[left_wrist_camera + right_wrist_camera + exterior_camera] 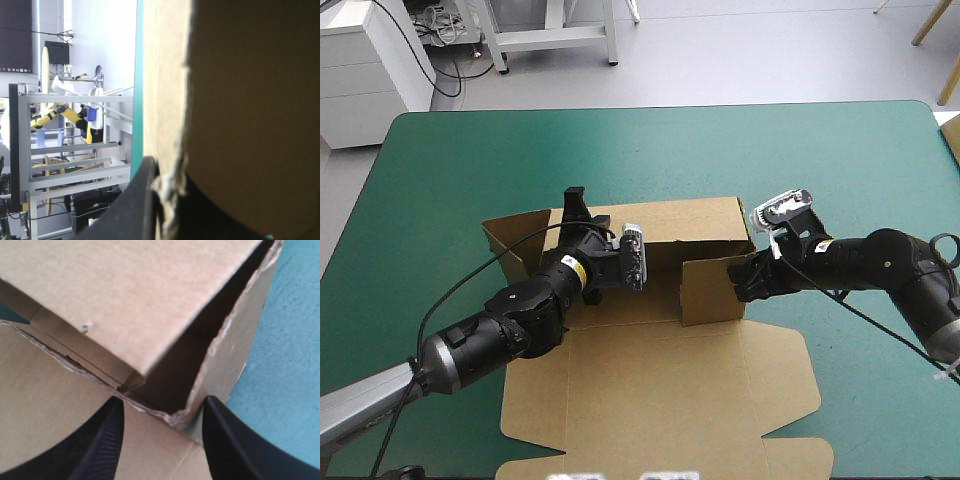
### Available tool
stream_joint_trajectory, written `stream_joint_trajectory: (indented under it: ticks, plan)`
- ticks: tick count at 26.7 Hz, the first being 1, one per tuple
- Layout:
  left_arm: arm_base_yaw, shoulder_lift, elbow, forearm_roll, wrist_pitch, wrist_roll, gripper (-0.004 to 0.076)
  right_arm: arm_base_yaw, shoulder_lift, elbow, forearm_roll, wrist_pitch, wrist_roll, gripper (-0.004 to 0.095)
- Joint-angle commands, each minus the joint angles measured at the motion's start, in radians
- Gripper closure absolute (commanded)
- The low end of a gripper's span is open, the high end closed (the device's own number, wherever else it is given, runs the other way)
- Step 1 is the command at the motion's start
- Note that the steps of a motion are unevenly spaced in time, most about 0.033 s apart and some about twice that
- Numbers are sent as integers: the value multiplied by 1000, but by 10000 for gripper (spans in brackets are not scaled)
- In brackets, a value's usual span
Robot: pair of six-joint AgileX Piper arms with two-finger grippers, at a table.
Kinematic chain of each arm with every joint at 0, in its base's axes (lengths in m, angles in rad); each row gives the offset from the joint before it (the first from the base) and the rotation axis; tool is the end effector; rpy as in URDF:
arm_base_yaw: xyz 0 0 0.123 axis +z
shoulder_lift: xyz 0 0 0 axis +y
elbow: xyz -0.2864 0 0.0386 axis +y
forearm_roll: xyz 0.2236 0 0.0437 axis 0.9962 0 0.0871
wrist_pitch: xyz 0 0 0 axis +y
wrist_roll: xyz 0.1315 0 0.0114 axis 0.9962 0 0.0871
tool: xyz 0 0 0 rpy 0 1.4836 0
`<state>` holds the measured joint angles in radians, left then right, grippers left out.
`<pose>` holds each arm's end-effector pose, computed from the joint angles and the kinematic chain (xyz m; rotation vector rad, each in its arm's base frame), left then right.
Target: Fold the box
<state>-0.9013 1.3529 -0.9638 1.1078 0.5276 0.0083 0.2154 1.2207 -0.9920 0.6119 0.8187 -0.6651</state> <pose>0.2324 -0.1977 0.3043 1.5849 1.4014 0.5873 0.2263 0.1062 0.3063 -0.7024 2.2859 0.5229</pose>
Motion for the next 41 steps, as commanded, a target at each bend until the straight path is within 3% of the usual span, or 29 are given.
stream_joint_trajectory:
  ticks: [1, 6, 8, 13, 18, 30, 37, 41]
  plan:
    - [-9, -15, -2, -76, -77, -8, 731, 6, -29, -25, 19, -91, -8, 448]
    - [-9, -15, -2, -81, -77, -8, 731, 85, -27, -25, 11, -211, 30, 423]
    - [-9, -15, -2, -85, -71, -8, 731, 96, -27, -25, -76, -256, 118, 424]
    - [-9, -15, -2, -85, -70, -8, 731, 96, -27, -25, -184, -211, 229, 424]
    - [-9, -15, -2, -85, -70, -8, 731, 96, -27, -25, -176, -164, 230, 424]
    - [-9, -15, -2, -85, -70, -8, 731, 114, -27, -25, -31, -159, 185, 422]
    - [-9, -15, -2, -85, -66, -8, 731, 168, -27, -25, -219, -264, 320, 424]
    - [-9, -15, -2, -85, -52, -8, 731, 168, -27, -25, -250, -247, 337, 424]
